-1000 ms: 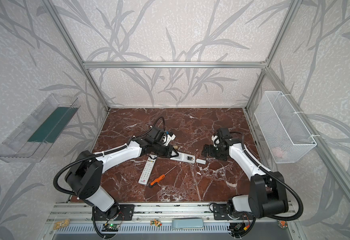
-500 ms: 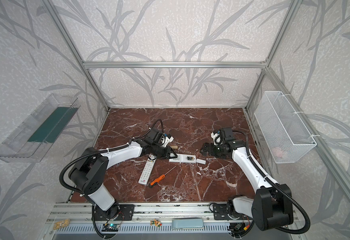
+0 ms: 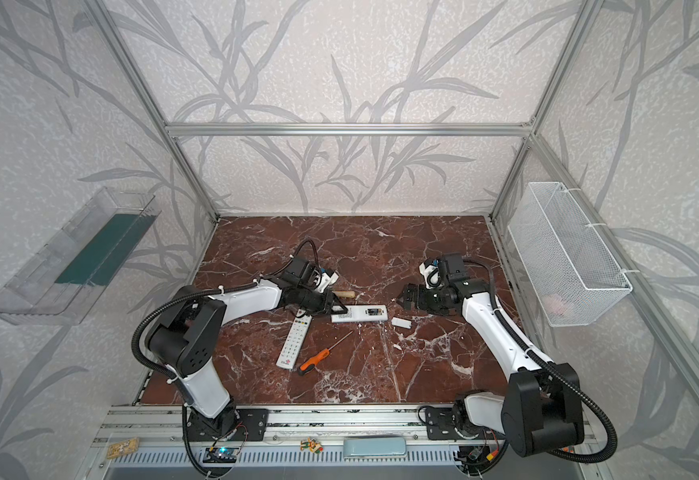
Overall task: Unload the batteries from the remote control
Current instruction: 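Raise the right gripper above the exposed batteries while the left holds the remote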
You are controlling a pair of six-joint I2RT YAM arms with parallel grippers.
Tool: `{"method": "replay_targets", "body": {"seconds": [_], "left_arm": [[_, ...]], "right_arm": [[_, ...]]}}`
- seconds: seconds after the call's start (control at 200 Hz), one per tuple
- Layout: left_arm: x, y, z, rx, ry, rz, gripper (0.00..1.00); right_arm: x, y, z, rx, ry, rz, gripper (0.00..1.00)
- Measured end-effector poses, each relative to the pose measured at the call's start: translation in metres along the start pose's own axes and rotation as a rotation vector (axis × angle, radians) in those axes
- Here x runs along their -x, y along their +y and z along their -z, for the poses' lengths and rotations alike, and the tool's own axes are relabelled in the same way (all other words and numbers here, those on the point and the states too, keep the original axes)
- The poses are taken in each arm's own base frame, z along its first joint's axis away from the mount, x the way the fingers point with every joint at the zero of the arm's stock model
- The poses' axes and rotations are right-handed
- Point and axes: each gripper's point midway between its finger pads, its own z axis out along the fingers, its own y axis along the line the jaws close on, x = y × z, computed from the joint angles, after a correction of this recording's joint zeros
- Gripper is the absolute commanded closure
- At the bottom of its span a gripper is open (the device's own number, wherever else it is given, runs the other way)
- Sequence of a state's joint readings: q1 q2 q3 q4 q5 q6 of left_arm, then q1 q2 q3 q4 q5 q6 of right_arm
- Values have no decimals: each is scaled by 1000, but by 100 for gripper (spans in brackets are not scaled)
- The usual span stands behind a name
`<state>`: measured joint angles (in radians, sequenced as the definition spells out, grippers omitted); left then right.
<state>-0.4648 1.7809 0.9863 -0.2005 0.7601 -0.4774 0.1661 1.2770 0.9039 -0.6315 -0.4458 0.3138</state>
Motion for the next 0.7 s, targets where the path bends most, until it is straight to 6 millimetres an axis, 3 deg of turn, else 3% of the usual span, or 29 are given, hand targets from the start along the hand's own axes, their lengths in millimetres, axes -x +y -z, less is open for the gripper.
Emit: {"method": "replay_targets", "body": {"seconds": [0.215,0.305,0.415,0.7], "left_arm": [[3,10,1,19,-5,5,65],[3,17,2,53,-8,2,57],[-3,42,1,156,7,43,48],[3,49,12,222,-24,35,36]], "right_arm": [[-1,0,-2,1,6,-3,1],[-1,1,-3,1,8,-3,1],[-1,1,-4,2,10,-3,1],[-3,5,-5,11,18,6,1]]}}
